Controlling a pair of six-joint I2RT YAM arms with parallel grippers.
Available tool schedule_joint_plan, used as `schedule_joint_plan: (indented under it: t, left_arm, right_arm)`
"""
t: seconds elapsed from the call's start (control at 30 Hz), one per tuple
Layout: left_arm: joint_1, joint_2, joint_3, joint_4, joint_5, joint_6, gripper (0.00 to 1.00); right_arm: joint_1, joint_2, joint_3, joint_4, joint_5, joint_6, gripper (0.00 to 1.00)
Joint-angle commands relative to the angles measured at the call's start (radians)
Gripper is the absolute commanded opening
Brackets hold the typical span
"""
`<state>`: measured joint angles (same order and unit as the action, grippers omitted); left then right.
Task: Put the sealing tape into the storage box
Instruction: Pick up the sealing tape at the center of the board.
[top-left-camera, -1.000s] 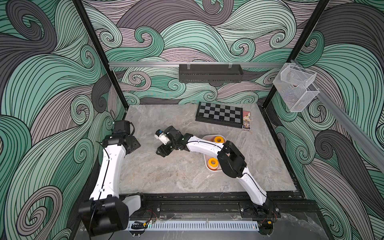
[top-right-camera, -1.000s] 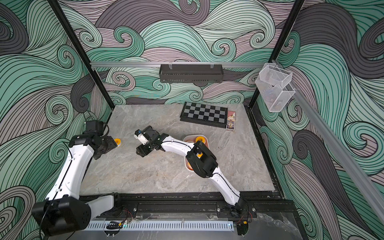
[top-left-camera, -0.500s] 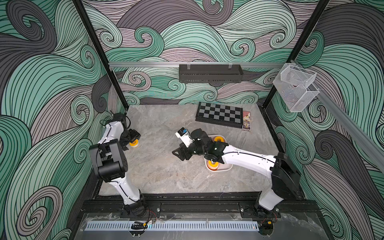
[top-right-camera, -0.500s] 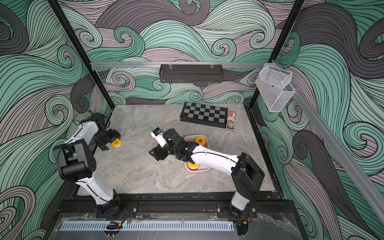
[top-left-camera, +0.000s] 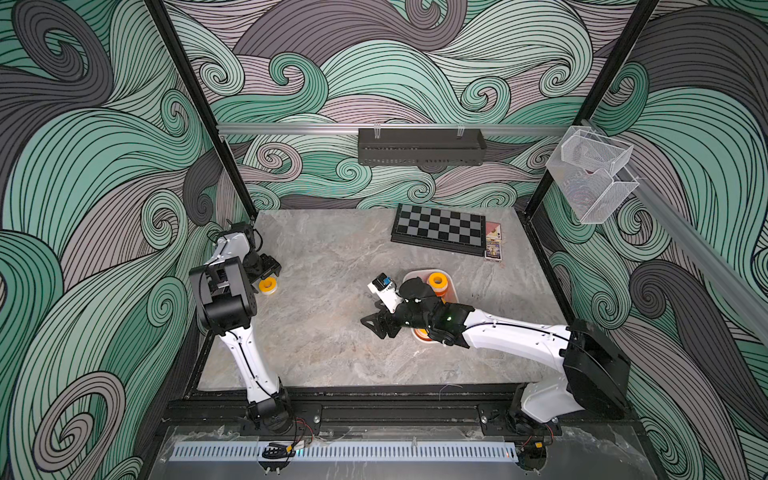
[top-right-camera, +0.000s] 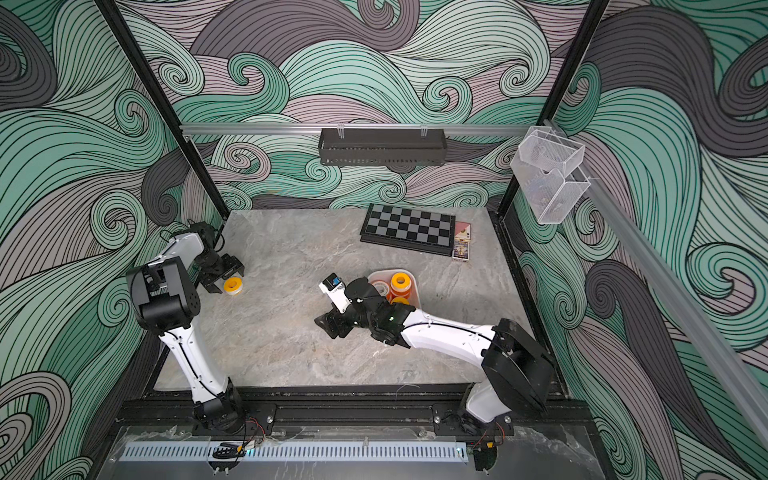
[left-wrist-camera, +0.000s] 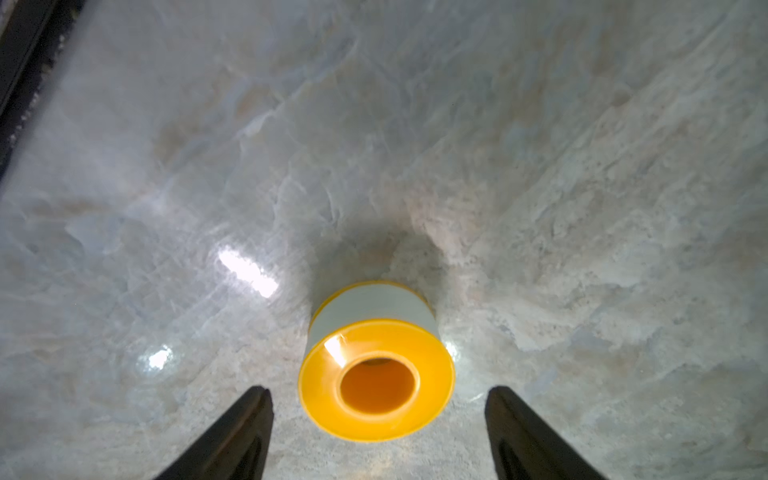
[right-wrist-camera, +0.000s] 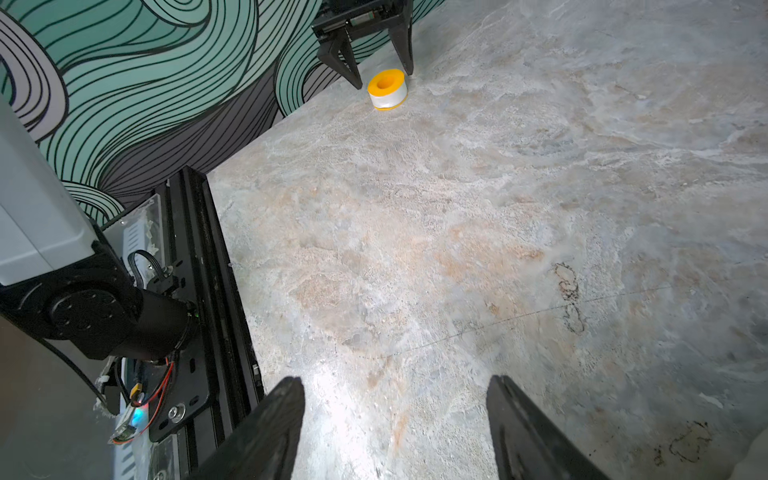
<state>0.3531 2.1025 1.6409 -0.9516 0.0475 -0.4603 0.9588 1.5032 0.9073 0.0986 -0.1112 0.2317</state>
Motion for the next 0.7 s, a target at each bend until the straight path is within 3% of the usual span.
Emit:
schedule_joint_plan:
  t: [0.0, 0.43, 0.67]
  left_arm:
    - [0.007, 0.052, 0.037, -0.052, -0.007, 0.026, 0.82]
    - [0.005, 0.123, 0.069, -0.085, -0.029, 0.019, 0.68]
    - [-0.022, 0.08, 0.079, -0.111, -0.014, 0.006, 0.59]
  right_arm:
    - [0.0, 0.02, 0.005, 0.038, -0.019, 0.013, 0.73]
    - [0.0, 0.038, 0.006, 0.03, -0.021, 0.008, 0.73]
    - [-0.002, 0.026, 0.002, 0.029, -0.023, 0.011, 0.73]
